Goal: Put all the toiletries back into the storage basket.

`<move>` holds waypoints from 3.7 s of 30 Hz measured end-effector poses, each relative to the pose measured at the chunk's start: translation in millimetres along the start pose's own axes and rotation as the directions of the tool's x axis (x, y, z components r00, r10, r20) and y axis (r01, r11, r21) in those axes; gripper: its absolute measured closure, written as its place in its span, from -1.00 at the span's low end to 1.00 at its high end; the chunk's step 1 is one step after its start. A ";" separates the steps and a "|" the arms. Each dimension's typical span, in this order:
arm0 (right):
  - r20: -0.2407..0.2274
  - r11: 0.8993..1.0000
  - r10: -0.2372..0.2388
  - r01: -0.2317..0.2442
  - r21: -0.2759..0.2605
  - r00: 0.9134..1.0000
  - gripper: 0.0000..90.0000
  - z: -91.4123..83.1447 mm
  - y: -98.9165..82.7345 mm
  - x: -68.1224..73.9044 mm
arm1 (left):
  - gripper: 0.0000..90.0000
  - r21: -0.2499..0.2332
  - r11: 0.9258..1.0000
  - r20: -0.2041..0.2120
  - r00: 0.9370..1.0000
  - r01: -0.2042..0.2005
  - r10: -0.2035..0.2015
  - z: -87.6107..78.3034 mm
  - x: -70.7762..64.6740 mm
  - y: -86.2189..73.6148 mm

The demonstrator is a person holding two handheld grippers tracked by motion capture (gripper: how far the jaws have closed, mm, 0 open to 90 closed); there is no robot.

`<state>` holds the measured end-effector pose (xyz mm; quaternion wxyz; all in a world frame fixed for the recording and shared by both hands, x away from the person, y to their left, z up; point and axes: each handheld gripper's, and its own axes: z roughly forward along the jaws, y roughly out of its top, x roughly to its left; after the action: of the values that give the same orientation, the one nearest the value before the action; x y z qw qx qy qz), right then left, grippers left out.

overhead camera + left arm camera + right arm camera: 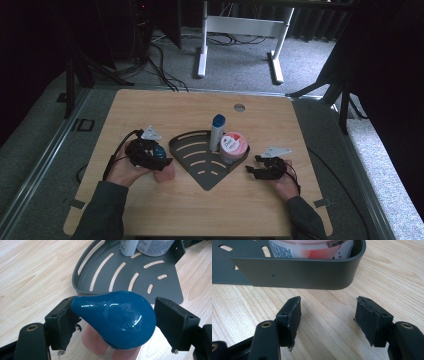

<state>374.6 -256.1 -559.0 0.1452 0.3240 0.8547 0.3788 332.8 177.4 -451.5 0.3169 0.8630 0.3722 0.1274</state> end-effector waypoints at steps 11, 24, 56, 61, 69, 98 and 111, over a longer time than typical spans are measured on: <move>0.000 1.000 0.000 0.000 0.000 1.000 -0.17 0.0 0.0 -0.1 | -0.50 0.008 1.000 0.009 1.000 0.006 -0.006 7.0 0.6 -3.7; -0.001 1.000 0.002 -0.002 0.000 1.000 -0.17 -0.1 0.0 -0.2 | -0.44 0.028 0.999 0.026 1.000 -0.018 0.018 14.0 -0.4 -5.3; -0.001 1.000 0.000 0.000 0.000 1.000 -0.17 0.0 0.0 -0.2 | 0.16 -0.053 0.999 0.027 1.000 -0.009 0.011 1.5 1.1 -3.6; -0.002 1.000 0.003 -0.003 0.000 1.000 -0.17 -0.1 0.0 -0.3 | 0.17 -0.049 0.999 0.017 1.000 -0.005 0.005 1.5 0.3 -2.6; -0.003 1.000 0.004 -0.004 -0.001 1.000 -0.17 -0.1 0.0 -0.4 | 0.18 -0.034 0.999 -0.003 1.000 -0.008 0.008 1.4 -3.1 0.4; -0.003 1.000 0.003 -0.003 -0.001 1.000 -0.18 -0.1 0.1 -0.5 | 0.18 -0.049 0.999 -0.018 1.000 0.003 -0.004 -17.6 -0.9 17.2; -0.003 1.000 0.002 -0.002 -0.002 1.000 -0.18 0.0 0.1 -0.6 | 0.18 -0.059 0.998 -0.029 1.000 0.005 -0.006 -24.6 2.0 32.2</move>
<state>375.0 -256.5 -559.0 0.1440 0.3241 0.8543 0.3801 341.0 173.2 -412.0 0.3370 0.8503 0.3753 0.1501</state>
